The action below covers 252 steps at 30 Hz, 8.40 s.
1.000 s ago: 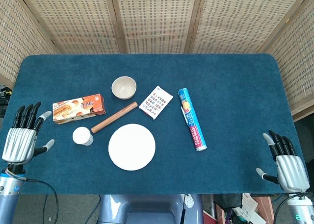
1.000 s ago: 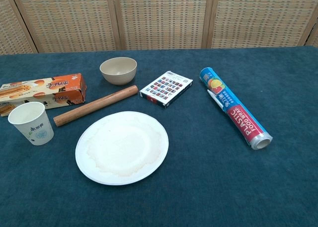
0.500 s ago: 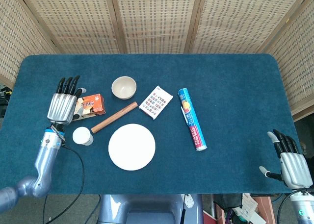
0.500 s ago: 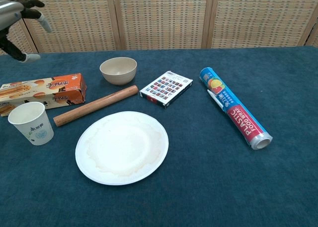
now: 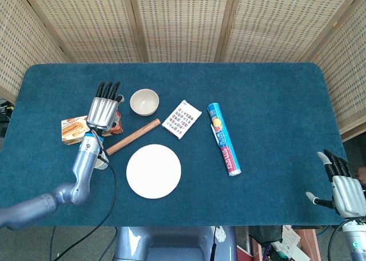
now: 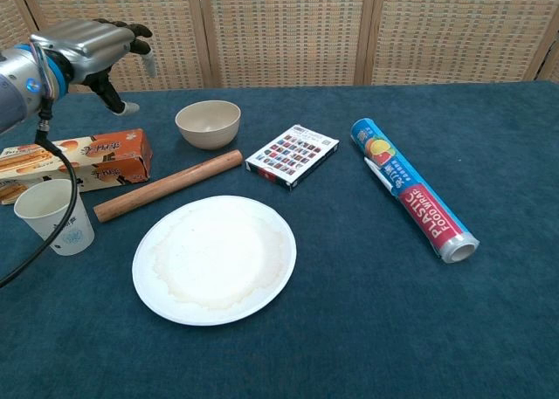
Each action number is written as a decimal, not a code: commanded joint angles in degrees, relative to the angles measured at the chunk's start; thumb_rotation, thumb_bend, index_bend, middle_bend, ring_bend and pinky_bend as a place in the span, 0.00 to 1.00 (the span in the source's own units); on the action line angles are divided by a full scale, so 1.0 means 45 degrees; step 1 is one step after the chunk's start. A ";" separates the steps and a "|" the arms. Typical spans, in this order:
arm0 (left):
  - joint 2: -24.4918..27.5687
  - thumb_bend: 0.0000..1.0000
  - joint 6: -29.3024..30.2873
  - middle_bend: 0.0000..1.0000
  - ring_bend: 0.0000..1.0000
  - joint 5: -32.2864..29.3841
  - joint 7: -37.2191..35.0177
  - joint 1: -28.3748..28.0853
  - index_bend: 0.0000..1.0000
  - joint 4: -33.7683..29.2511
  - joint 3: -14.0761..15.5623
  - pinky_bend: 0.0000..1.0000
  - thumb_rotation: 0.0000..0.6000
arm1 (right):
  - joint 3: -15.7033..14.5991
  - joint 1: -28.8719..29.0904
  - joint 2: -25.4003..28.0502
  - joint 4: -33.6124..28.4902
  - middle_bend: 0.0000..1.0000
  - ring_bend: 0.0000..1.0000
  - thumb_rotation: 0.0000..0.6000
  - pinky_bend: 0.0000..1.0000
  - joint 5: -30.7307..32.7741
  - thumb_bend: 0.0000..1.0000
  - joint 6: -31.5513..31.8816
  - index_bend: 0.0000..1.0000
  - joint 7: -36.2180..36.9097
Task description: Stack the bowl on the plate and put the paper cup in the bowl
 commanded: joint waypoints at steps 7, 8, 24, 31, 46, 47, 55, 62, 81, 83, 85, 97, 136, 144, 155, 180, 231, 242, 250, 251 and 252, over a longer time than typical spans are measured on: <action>-0.2045 0.30 -0.1465 0.06 0.00 -0.1444 0.0405 -0.1674 0.35 0.3649 0.0077 0.02 1.00 | 0.0093 -0.0057 0.0049 0.0174 0.00 0.00 1.00 0.00 0.0002 0.15 0.0174 0.00 0.0303; -0.2175 0.30 -0.1556 0.06 0.00 -0.1520 0.0397 -0.1778 0.35 0.3921 0.0079 0.02 1.00 | 0.0099 -0.0063 0.0055 0.0177 0.00 0.00 1.00 0.00 0.0009 0.15 0.0185 0.00 0.0316; -0.3673 0.31 -0.2874 0.07 0.00 -0.1467 -0.0543 -0.3086 0.39 0.6731 0.0289 0.03 1.00 | 0.0185 -0.0028 0.0025 0.0357 0.00 0.00 1.00 0.00 0.0179 0.15 0.0070 0.00 0.0569; -0.4112 0.32 -0.3093 0.09 0.00 -0.1342 -0.0735 -0.3344 0.44 0.7572 0.0396 0.03 1.00 | 0.0183 -0.0049 0.0039 0.0361 0.00 0.00 1.00 0.00 0.0132 0.15 0.0122 0.00 0.0637; -0.5052 0.34 -0.3428 0.14 0.00 -0.0744 -0.1402 -0.3686 0.54 0.9380 0.0600 0.07 1.00 | 0.0180 -0.0108 0.0052 0.0292 0.00 0.00 1.00 0.00 0.0016 0.15 0.0294 0.00 0.0608; -0.5078 0.35 -0.3403 0.14 0.00 -0.0700 -0.1437 -0.3690 0.55 0.9430 0.0610 0.07 1.00 | 0.0179 -0.0110 0.0054 0.0289 0.00 0.00 1.00 0.00 0.0010 0.15 0.0299 0.00 0.0608; -0.5233 0.39 -0.3244 0.16 0.00 -0.0318 -0.1814 -0.3653 0.59 0.9748 0.0660 0.08 1.00 | 0.0152 -0.0151 0.0082 0.0210 0.00 0.00 1.00 0.00 -0.0114 0.15 0.0424 0.00 0.0557; -0.5111 0.41 -0.2984 0.16 0.00 -0.0036 -0.1976 -0.3447 0.61 0.9710 0.0717 0.08 1.00 | 0.0143 -0.0166 0.0093 0.0175 0.00 0.00 1.00 0.00 -0.0152 0.15 0.0466 0.00 0.0534; -0.1704 0.41 0.0352 0.16 0.00 0.1866 -0.2525 -0.1413 0.62 0.3267 0.1565 0.08 1.00 | 0.0059 -0.0225 0.0131 -0.0086 0.00 0.00 1.00 0.00 -0.0481 0.15 0.0723 0.00 0.0277; -0.0984 0.41 0.0844 0.16 0.00 0.2214 -0.2362 -0.1028 0.62 0.1865 0.1832 0.08 1.00 | 0.0049 -0.0240 0.0131 -0.0126 0.00 0.00 1.00 0.00 -0.0561 0.15 0.0801 0.00 0.0226; -0.0217 0.41 0.1295 0.16 0.00 0.2538 -0.2137 -0.0616 0.62 0.0382 0.2136 0.08 1.00 | 0.0027 -0.0251 0.0134 -0.0177 0.00 0.00 1.00 0.00 -0.0610 0.15 0.0831 0.00 0.0173; 0.2939 0.41 0.2646 0.16 0.00 0.4100 -0.1560 0.1439 0.62 -0.5478 0.4244 0.08 1.00 | -0.0025 -0.0370 0.0200 -0.0425 0.00 0.00 1.00 0.00 -0.0869 0.15 0.1175 0.00 -0.0061; 0.0828 0.41 0.0946 0.16 0.00 0.4686 0.0775 0.1848 0.62 -0.5109 0.5262 0.08 1.00 | 0.0004 -0.0623 0.0482 -0.0530 0.00 0.00 1.00 0.00 -0.1182 0.15 0.1783 0.00 0.0551; 0.0854 0.41 0.0813 0.16 0.00 0.4461 0.1200 0.1871 0.62 -0.5169 0.5240 0.08 1.00 | -0.0006 -0.0654 0.0466 -0.0505 0.00 0.00 1.00 0.00 -0.1218 0.15 0.1833 0.00 0.0590; 0.1033 0.41 0.0726 0.09 0.00 0.4330 0.1538 0.1850 0.59 -0.5270 0.5191 0.04 1.00 | -0.0005 -0.0662 0.0475 -0.0560 0.00 0.00 1.00 0.00 -0.1266 0.15 0.1866 0.00 0.0525; 0.3933 0.33 0.2221 0.02 0.00 0.5045 -0.0249 0.2489 0.42 -0.7722 0.4621 0.01 1.00 | 0.0023 -0.0678 0.0452 -0.0541 0.00 0.00 1.00 0.00 -0.1215 0.15 0.1869 0.00 0.0488; 0.3889 0.35 0.2409 0.03 0.00 0.5746 -0.4128 0.4849 0.50 -0.3355 0.5167 0.01 1.00 | -0.0072 -0.0648 0.0369 -0.0801 0.00 0.00 1.00 0.00 -0.1447 0.15 0.1879 0.00 -0.0155; 0.3389 0.35 0.1958 0.04 0.00 0.5435 -0.3957 0.4661 0.51 -0.2925 0.4940 0.01 1.00 | -0.0053 -0.0668 0.0389 -0.0825 0.00 0.00 1.00 0.00 -0.1427 0.15 0.1923 0.00 -0.0148; 0.3259 0.38 0.2020 0.05 0.00 0.5590 -0.3730 0.4564 0.55 -0.3029 0.4844 0.02 1.00 | -0.0075 -0.0681 0.0380 -0.0832 0.00 0.00 1.00 0.00 -0.1516 0.15 0.1977 0.00 -0.0129; 0.3277 0.38 0.2041 0.05 0.00 0.5599 -0.3719 0.4570 0.56 -0.3059 0.4840 0.02 1.00 | -0.0076 -0.0680 0.0385 -0.0839 0.00 0.00 1.00 0.00 -0.1521 0.15 0.1976 0.00 -0.0132; 0.3302 0.39 0.2066 0.05 0.00 0.5615 -0.3708 0.4575 0.56 -0.3092 0.4834 0.02 1.00 | -0.0079 -0.0680 0.0382 -0.0836 0.00 0.00 1.00 0.00 -0.1525 0.15 0.1975 0.00 -0.0137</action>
